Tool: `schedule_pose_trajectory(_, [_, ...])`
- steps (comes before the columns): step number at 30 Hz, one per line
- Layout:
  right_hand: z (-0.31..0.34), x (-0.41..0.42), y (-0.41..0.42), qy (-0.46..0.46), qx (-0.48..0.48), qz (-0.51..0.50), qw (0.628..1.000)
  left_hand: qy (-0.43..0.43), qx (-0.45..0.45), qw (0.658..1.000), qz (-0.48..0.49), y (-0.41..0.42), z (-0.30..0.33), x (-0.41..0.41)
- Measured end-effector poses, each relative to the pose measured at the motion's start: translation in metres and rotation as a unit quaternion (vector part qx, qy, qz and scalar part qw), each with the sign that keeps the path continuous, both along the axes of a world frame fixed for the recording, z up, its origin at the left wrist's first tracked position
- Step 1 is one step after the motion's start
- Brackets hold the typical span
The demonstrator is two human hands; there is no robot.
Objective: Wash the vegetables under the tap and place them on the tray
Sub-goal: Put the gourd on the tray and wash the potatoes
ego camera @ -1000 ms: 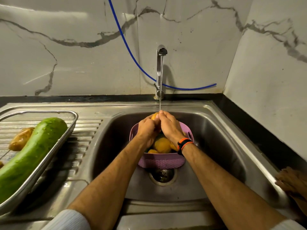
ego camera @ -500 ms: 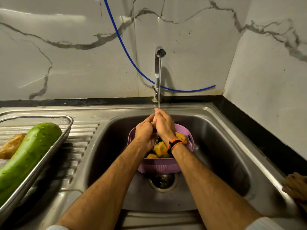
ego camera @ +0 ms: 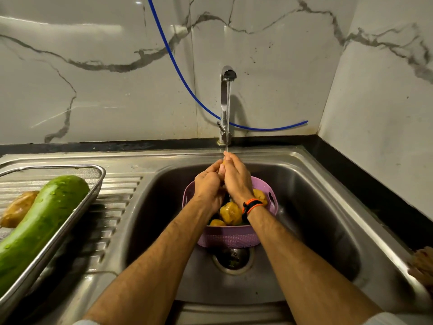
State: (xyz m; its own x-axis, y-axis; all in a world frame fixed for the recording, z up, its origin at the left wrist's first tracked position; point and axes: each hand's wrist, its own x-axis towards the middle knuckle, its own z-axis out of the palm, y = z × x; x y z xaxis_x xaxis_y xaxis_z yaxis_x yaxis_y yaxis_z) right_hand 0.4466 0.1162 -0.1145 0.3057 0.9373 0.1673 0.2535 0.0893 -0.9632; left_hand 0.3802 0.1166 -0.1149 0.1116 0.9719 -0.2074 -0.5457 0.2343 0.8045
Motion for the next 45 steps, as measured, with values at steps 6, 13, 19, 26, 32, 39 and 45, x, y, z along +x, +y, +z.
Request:
schedule_pose_trajectory(6, [0.008,0.004,0.005,0.030,-0.004,-0.035,0.999,-0.020,-0.005,0.999,-0.043,-0.003,-0.001,-0.005])
schedule_pose_trajectory(13, [0.006,-0.008,0.001,0.003,-0.001,-0.030,1.000,-0.037,-0.017,0.999,0.002,0.001,-0.003,-0.001])
schedule_pose_trajectory(19, [0.005,-0.003,0.001,0.032,0.009,-0.008,0.999,-0.004,-0.006,1.000,0.005,0.003,0.002,0.000])
schedule_pose_trajectory(26, [0.014,0.006,0.007,0.070,-0.011,-0.034,0.997,-0.017,-0.003,0.999,-0.046,-0.003,0.002,-0.005])
schedule_pose_trajectory(32, [0.007,-0.007,0.006,0.004,-0.001,-0.050,0.999,-0.020,-0.009,0.999,0.029,-0.003,0.003,0.004])
schedule_pose_trajectory(39, [0.006,-0.001,0.008,0.033,0.018,-0.029,0.999,-0.013,0.001,1.000,0.012,-0.003,0.008,0.001])
schedule_pose_trajectory(45, [0.011,0.007,0.015,0.032,-0.011,-0.057,0.998,-0.035,-0.004,0.997,-0.066,-0.003,0.002,-0.007])
